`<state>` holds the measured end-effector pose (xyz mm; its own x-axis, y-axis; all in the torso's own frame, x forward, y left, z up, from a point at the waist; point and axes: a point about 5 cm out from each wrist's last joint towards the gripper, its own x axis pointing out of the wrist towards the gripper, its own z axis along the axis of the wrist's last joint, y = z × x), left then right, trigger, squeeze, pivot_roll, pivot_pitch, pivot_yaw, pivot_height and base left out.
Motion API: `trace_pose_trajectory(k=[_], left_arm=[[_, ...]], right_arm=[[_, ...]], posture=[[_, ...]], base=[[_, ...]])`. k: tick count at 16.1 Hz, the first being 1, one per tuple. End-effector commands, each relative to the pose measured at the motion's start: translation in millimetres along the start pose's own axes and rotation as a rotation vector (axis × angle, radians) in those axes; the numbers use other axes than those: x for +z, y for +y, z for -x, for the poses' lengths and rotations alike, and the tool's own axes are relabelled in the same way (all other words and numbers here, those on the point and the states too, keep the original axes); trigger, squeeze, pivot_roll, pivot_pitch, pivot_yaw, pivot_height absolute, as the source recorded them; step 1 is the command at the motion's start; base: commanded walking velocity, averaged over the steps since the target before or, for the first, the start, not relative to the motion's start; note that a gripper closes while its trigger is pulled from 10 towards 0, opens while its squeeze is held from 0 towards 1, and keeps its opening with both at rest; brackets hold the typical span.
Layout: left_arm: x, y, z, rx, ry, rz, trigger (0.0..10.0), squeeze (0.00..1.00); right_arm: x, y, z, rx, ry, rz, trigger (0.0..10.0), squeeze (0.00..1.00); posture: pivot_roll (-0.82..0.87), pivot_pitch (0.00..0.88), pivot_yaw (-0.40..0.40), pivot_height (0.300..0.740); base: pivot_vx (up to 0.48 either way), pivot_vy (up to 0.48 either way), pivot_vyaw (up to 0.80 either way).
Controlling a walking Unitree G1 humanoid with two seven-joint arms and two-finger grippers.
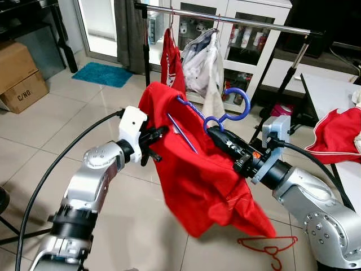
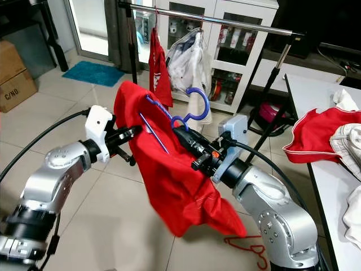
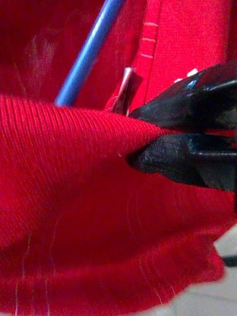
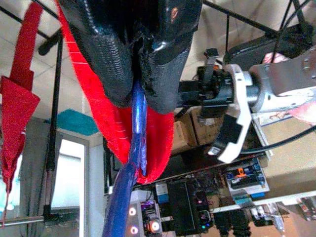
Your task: Hang hanger
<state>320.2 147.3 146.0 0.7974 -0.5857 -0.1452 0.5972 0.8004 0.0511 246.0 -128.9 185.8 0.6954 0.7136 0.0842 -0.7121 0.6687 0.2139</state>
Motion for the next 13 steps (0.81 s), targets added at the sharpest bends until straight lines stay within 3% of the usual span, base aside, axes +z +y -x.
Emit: trace_pose_trajectory(k=[1,6,13], left_arm=[[3,5.0,6.2,0.065,-0.001,-0.008,0.0,0.0],[29,9.6,30.5,0.134,-0.086,-0.028,0.0,0.0],[62,19.9,42.1,0.239,-0.175,-0.044,0.0,0.0]], right_arm=[[6,-3.8,-0.5,-0.022,-0.019,0.039,0.0,0.0],[-7,-28.5,2.1,-0.19,0.088,0.125,0.0,0.0],[-25,-40.6,10.4,-0.227,0.202,0.209,0.0,0.0]], posture=[[-0.11,0.0,-0.067,0.74],[-0.11,0.0,-0.07,0.74],[-0.12,0.0,-0.069,0.74]], base=[[0.0,0.0,0.0],[0.0,0.0,0.0],[0.0,0.0,0.0]])
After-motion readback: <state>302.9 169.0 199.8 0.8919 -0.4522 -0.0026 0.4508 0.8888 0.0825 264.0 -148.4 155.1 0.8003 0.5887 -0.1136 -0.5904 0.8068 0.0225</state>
